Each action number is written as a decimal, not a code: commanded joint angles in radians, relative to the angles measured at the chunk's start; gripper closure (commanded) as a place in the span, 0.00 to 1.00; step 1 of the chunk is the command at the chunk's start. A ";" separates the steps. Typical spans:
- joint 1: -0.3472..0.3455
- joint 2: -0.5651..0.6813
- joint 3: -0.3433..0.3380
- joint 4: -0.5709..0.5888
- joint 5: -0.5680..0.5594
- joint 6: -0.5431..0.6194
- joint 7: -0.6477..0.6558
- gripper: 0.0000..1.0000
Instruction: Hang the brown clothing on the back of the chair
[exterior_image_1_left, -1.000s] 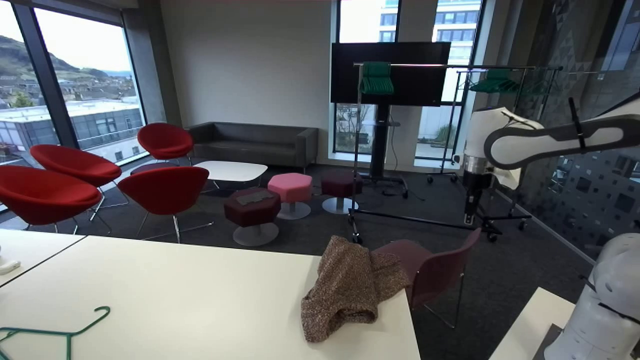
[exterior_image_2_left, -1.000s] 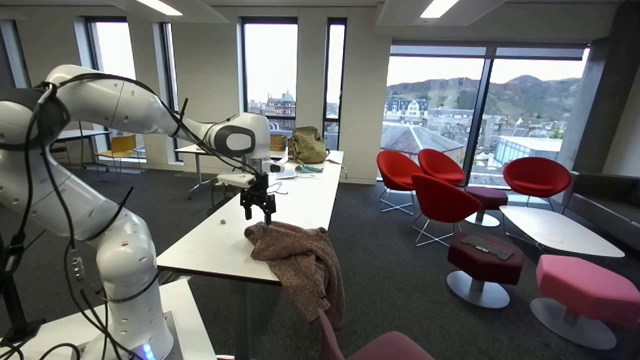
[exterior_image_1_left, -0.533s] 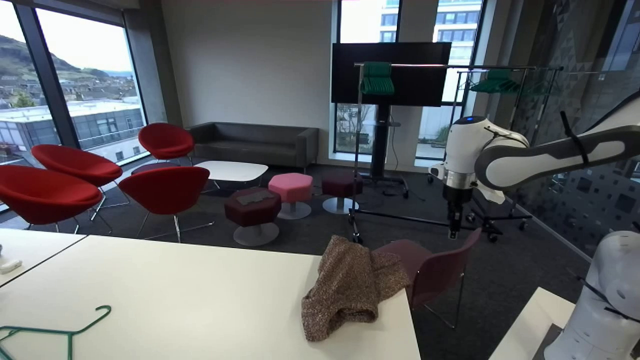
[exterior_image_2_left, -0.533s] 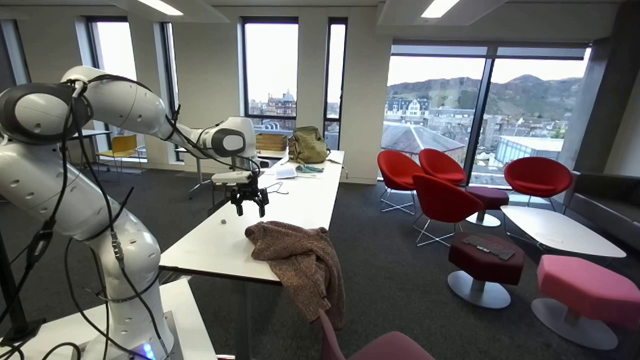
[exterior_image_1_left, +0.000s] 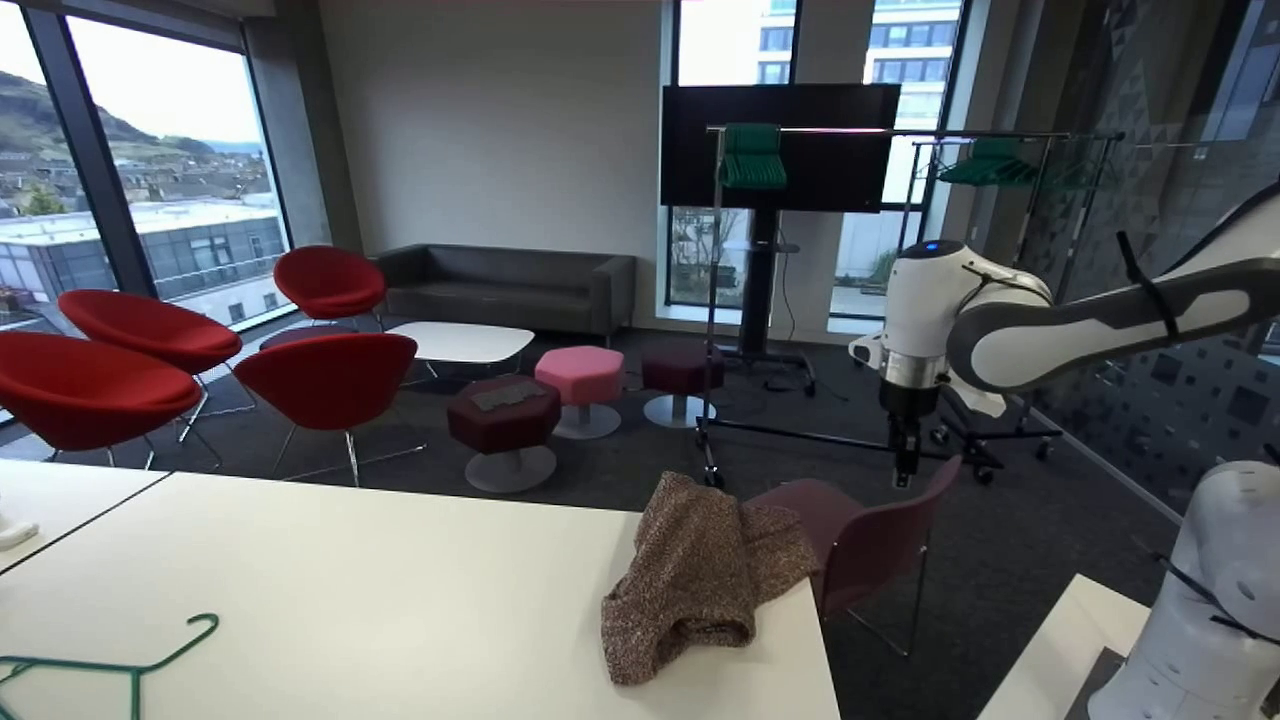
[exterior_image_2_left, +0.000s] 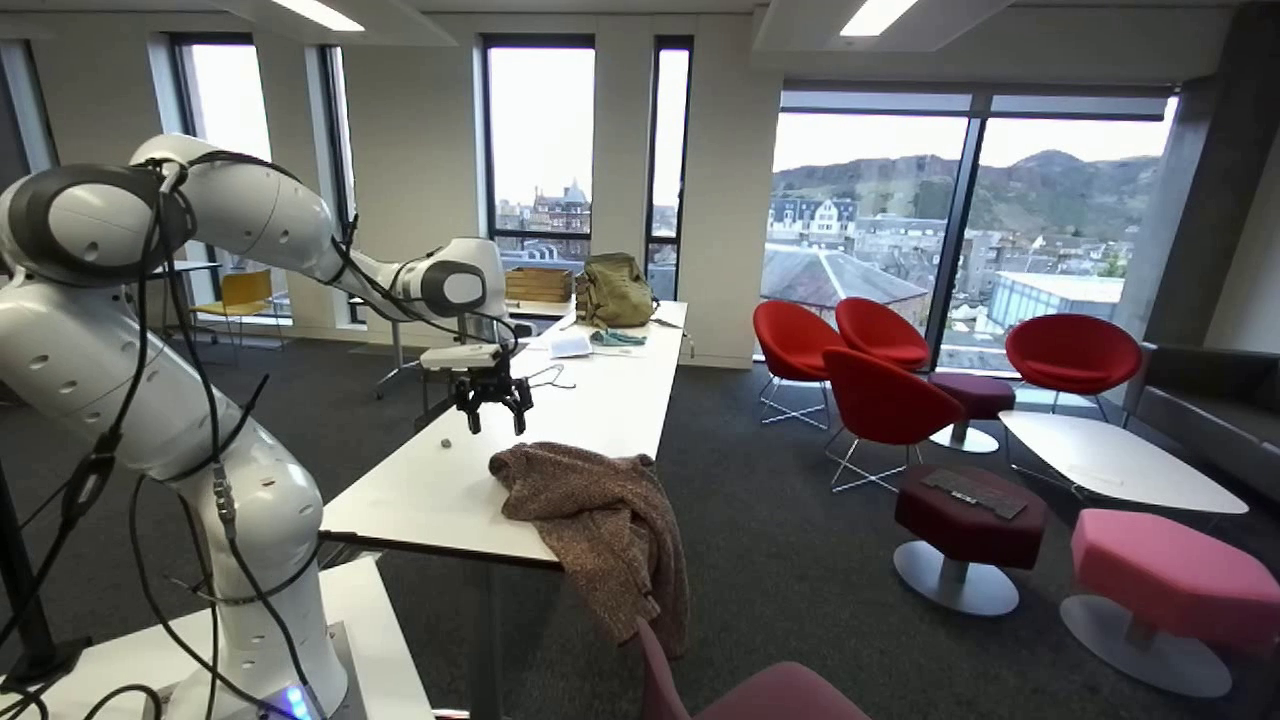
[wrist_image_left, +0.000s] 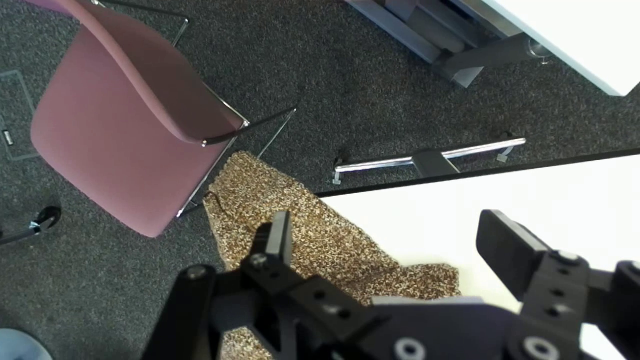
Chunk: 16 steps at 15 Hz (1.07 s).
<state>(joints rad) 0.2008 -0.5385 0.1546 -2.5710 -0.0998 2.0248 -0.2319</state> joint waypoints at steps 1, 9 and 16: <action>0.063 0.144 0.090 0.026 -0.021 0.102 0.057 0.00; 0.163 0.367 0.242 0.136 -0.111 0.221 0.077 0.00; 0.173 0.458 0.258 0.211 -0.143 0.221 0.073 0.00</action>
<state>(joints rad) 0.3625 -0.0815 0.4237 -2.3620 -0.2420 2.2485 -0.1591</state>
